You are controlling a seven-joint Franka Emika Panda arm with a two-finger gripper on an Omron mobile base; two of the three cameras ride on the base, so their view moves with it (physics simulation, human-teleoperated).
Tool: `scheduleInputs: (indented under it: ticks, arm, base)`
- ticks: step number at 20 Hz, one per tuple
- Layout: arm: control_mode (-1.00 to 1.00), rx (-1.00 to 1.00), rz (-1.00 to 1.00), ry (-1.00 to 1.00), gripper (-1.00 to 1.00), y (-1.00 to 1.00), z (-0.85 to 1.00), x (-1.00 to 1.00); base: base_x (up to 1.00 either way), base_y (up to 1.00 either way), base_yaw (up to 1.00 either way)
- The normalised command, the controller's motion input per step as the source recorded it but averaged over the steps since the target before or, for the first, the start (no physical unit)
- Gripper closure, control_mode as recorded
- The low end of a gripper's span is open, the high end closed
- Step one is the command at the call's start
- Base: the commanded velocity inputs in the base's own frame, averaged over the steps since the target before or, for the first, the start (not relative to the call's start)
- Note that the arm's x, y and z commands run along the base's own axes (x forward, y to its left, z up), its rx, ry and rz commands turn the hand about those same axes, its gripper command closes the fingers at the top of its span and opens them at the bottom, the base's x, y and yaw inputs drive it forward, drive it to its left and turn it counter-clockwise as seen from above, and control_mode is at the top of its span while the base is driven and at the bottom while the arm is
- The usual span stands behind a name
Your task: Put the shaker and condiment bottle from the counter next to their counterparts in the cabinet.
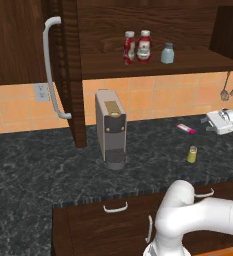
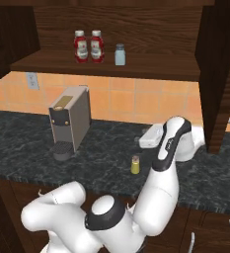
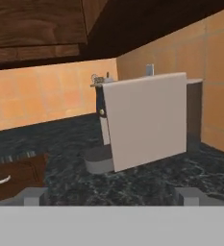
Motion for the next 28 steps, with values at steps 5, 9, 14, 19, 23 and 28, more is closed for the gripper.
scheduleInputs:
  ticks: [5, 9, 14, 19, 23, 28]
  arm:
    - [-1.00, -0.15, -0.09, 0.09, -1.00, 0.00, -0.28, 0.03]
    - [-1.00, -0.06, -0.02, 0.10, -1.00, -0.01, -0.41, 0.00]
    - [-1.00, -0.01, 0.00, 0.09, -1.00, -0.12, -0.28, 0.00]
    - [-1.00, 0.00, 0.00, 0.05, -1.00, -0.25, -0.20, 0.00]
    - [-1.00, 0.00, 0.02, 0.01, -1.00, -0.31, -0.26, 0.00]
    - [-1.00, 0.00, 0.09, 0.00, -1.00, -0.09, -0.30, -0.05]
  base:
    - [0.00, 0.00, 0.00]
    - [0.00, 0.00, 0.00]
    - [0.00, 0.00, 0.00]
    - [0.00, 0.00, 0.00]
    - [0.00, 0.00, 0.00]
    - [0.00, 0.00, 0.00]
